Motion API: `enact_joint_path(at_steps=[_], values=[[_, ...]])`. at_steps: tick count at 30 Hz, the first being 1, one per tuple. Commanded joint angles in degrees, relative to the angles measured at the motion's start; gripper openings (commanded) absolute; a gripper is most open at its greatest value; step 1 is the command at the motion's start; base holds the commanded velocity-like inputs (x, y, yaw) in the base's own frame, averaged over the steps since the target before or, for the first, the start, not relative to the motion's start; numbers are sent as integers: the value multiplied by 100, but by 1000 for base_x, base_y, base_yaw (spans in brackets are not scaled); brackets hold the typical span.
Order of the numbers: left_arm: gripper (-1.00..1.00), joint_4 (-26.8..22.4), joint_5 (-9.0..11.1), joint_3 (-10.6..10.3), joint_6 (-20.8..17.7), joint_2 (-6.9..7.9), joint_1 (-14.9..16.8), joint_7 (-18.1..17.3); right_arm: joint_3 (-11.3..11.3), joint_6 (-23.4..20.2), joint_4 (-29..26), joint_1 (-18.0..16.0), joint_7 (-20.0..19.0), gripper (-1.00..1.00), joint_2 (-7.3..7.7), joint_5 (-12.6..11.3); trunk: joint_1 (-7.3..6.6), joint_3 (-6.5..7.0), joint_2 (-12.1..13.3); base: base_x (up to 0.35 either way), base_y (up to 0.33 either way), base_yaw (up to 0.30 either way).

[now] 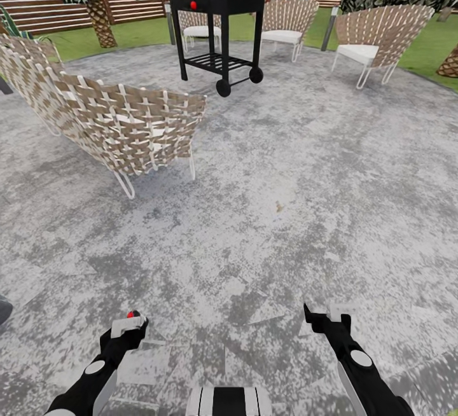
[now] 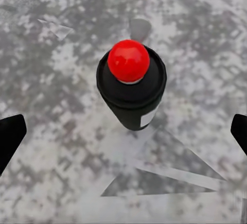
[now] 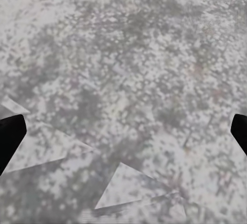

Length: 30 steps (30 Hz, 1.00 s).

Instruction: In the garden, pick up the pesticide atomizer on the floor and spray pesticide onto both trees until each tree trunk is fully covered.

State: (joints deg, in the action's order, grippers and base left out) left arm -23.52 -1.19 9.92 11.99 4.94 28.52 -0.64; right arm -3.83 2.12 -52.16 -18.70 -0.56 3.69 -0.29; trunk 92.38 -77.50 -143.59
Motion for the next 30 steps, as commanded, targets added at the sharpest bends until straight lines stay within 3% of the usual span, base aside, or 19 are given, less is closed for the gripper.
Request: enact_joint_path(at_steps=[1,9,15,30], values=[[100,5,-13,19,21,-2,-3,-7,0,17,3,-2,-4,100,0,-4,-1,-11,-1,0,0,0],[100,-41,-5,26,31,-1,-12,-7,5,17,4,-2,3,100,0,-1,-1,-36,-1,0,71,-3],[100,-53,-4,27,37,-2,-13,-7,10,17,3,-2,3,100,0,-2,-1,-37,-1,0,162,-191],[100,-62,-4,24,40,-2,-18,-7,8,17,-1,-2,3,100,0,-4,-1,-28,-1,0,8,-94]])
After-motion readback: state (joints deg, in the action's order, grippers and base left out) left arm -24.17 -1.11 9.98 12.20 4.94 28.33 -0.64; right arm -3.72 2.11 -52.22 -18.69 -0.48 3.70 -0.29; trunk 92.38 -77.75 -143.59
